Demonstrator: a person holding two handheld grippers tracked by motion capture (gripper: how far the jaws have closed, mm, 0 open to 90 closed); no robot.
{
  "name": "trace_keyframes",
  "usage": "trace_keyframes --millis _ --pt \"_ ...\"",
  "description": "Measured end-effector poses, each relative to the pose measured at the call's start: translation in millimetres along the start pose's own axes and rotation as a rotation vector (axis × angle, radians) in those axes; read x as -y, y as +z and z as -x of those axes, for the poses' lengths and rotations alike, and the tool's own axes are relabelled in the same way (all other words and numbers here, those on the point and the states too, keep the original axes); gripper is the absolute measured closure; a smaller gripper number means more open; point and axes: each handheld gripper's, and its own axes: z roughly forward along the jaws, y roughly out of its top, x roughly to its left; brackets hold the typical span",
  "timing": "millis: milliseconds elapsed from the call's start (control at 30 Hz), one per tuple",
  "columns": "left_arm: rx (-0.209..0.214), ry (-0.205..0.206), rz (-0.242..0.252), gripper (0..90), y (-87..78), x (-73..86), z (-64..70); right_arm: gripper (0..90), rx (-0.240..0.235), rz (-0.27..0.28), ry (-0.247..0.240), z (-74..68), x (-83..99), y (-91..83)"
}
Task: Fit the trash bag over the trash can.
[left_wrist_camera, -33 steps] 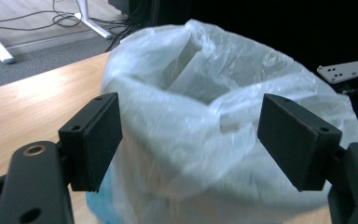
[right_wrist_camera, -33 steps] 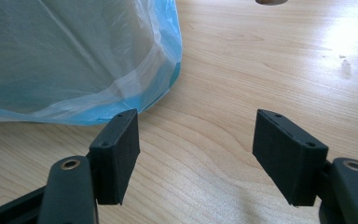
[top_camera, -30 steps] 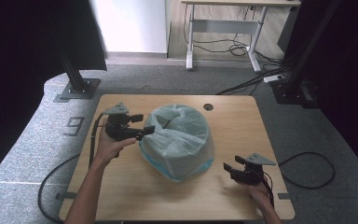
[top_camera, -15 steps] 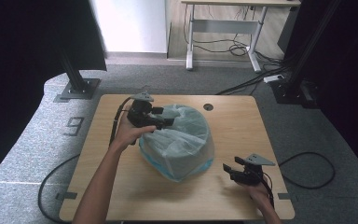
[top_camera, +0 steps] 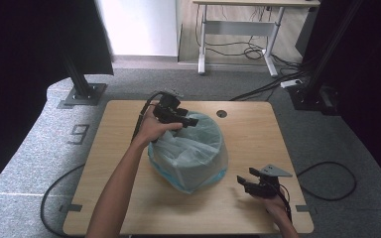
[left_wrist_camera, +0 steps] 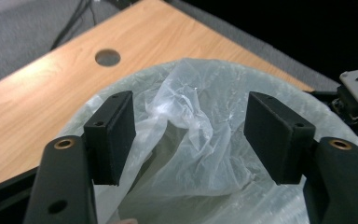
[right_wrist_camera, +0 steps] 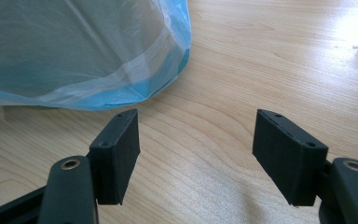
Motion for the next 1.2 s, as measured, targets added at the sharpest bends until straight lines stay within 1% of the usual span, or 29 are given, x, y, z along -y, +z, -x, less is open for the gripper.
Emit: trace_keyframes --millis 100,200,267,367,500,633,733,933,1033,1200 --pt "-0.009 -0.005 -0.046 34.8 10.0 -3.1 0.2 30.9 0.001 -0.001 0.000 0.4 0.2 -0.6" --pt "-0.027 0.003 -0.098 35.3 20.0 -4.8 1.8 31.0 0.002 0.005 0.001 1.0 -0.2 -2.4" --pt "-0.051 0.016 -0.136 35.6 26.7 -5.1 2.9 31.1 0.003 0.007 0.003 1.2 -0.2 -3.4" --pt "-0.061 0.020 -0.170 35.6 35.0 -4.6 2.7 31.1 0.005 0.004 0.002 1.7 0.8 -4.2" --pt "-0.059 0.010 -0.181 35.5 41.2 -4.7 1.0 31.2 0.008 0.005 0.005 3.3 0.9 -4.9" --pt "-0.055 0.007 -0.190 35.5 46.0 -5.3 0.9 31.2 0.006 0.000 0.004 3.0 1.3 -4.2" --pt "-0.055 0.007 -0.206 35.6 50.0 -5.4 1.8 31.2 0.005 -0.002 0.003 2.7 1.3 -4.0" --pt "-0.075 0.027 -0.246 35.4 58.2 -5.0 5.2 31.2 0.005 -0.006 0.005 2.8 1.6 -4.1" --pt "-0.074 0.028 -0.240 34.7 56.4 -5.4 6.0 31.3 0.005 -0.006 0.005 3.1 1.6 -4.5" --pt "-0.073 0.031 -0.152 33.5 36.9 -7.2 11.0 31.2 0.005 -0.007 0.006 3.4 1.8 -4.7"
